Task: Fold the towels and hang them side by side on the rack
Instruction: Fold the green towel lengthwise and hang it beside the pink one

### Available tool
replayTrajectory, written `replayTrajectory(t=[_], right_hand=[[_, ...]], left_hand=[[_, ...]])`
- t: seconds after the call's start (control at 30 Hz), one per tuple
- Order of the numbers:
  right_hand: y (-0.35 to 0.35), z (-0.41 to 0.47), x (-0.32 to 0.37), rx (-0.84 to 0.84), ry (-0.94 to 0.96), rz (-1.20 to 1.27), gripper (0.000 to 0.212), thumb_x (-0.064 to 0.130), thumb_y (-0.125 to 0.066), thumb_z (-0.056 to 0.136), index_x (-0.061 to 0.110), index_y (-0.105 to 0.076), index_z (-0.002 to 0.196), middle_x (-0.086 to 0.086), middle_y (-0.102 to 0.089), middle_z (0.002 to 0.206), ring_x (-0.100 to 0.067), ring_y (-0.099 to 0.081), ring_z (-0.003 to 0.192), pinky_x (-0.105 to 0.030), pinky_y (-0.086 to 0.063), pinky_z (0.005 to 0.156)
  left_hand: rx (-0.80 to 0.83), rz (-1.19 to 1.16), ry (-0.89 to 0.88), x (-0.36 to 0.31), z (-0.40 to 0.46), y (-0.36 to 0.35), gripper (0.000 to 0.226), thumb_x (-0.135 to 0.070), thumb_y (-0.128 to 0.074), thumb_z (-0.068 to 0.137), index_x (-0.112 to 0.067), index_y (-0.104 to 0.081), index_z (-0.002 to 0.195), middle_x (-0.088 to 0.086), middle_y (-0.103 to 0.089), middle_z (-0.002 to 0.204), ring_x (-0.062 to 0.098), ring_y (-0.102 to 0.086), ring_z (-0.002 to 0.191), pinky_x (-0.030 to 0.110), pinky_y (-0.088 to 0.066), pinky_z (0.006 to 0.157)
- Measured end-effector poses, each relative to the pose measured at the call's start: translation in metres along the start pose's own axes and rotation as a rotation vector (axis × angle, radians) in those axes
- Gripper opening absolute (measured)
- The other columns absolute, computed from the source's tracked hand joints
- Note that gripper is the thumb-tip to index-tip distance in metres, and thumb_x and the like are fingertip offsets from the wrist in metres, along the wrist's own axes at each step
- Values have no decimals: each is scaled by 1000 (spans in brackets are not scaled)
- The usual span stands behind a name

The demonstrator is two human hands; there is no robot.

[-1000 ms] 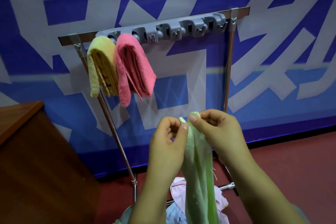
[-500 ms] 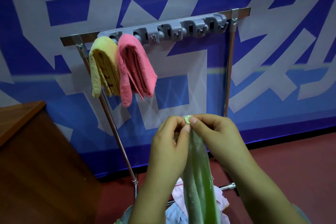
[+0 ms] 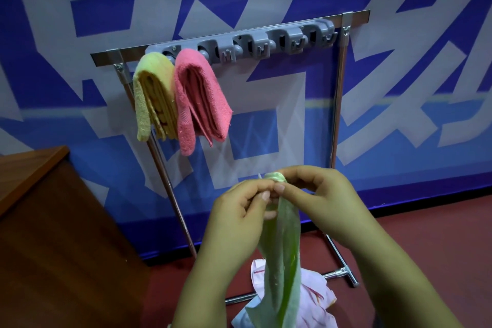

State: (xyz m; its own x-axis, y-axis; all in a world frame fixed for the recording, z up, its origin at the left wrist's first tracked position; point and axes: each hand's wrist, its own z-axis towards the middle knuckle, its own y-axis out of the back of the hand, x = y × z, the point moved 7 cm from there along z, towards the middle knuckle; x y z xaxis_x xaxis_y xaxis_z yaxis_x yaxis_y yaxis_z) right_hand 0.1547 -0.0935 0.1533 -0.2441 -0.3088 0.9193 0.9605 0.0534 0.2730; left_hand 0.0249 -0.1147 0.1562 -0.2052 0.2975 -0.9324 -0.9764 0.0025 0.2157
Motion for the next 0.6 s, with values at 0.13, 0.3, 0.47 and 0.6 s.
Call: replayTrajectory(t=[0.13,0.3,0.47,0.6], right_hand=[[3,1,-3,3,-32,184,12,14,-59,89,16,-70,88,0,-73,81,-10,-68,80,-31,-53,78],[3,3,3,1,-4,309,14,31,-54,82,25,-65,75,5,-63,70,-11,-59,70,-29,-49,71],[11,4,6,-50,16,419,12,22,-58,87,17,-64,79,4,-61,66,-7,-57,62,-18,-48,60],[25,4,2,-105,0,403,17,13,-50,93,12,-62,81,9,-60,62,-2,-54,57,-13,-44,54]], left_hand=[[-147,-31,-13,13,0,22,15,-11,-67,82,-24,-66,89,-1,-67,77,13,-66,71,23,-55,63],[29,329,-20,44,5,27,40,-61,-65,55,-40,-65,89,-24,-44,119,-8,-40,119,3,-31,92],[305,318,101,73,-2,10,45,-58,-66,59,-27,-72,91,-20,-52,114,-2,-52,112,28,-41,102],[303,324,130,86,-3,19,37,-57,-66,60,-34,-70,88,-6,-65,98,3,-62,95,37,-47,94]])
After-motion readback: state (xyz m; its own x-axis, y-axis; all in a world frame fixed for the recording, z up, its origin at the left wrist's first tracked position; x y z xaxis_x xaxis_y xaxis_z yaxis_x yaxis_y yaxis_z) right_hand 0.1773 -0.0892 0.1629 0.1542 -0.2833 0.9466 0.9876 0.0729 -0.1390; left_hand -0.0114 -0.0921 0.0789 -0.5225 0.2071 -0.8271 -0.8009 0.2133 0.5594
